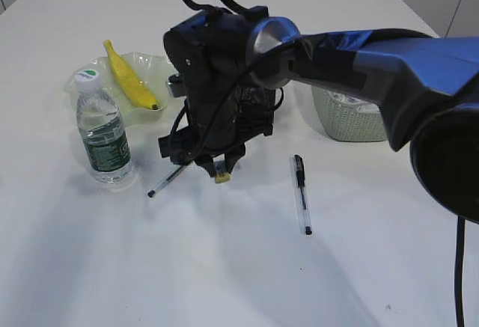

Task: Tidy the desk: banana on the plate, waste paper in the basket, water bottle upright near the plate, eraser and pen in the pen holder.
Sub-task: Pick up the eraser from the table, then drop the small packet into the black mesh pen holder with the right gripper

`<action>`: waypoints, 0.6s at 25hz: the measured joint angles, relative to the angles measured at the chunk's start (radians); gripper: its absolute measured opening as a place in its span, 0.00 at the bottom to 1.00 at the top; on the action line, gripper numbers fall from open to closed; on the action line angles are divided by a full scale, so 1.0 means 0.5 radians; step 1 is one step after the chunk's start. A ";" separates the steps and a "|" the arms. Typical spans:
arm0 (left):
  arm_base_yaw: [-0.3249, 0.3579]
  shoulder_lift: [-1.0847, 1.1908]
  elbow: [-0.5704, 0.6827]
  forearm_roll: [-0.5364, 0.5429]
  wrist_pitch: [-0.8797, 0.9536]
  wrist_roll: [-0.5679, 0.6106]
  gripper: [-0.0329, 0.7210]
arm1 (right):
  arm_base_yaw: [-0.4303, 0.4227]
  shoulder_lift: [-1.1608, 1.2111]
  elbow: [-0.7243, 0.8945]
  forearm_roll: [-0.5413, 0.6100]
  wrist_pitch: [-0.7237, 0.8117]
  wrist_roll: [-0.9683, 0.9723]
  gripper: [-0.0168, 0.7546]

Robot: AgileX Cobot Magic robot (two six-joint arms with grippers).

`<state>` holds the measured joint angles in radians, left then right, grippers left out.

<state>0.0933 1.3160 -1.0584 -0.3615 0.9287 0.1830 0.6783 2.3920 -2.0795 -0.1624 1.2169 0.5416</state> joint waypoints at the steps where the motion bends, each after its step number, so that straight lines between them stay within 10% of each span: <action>1: 0.000 0.000 0.000 0.000 0.000 0.000 0.69 | 0.000 0.000 -0.033 -0.044 0.000 -0.013 0.25; 15: 0.000 0.000 0.000 0.000 0.000 0.000 0.69 | -0.022 -0.162 -0.064 -0.462 0.012 -0.064 0.25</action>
<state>0.0933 1.3160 -1.0584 -0.3615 0.9287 0.1830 0.6672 2.3108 -2.1117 -0.3936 1.2231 0.5095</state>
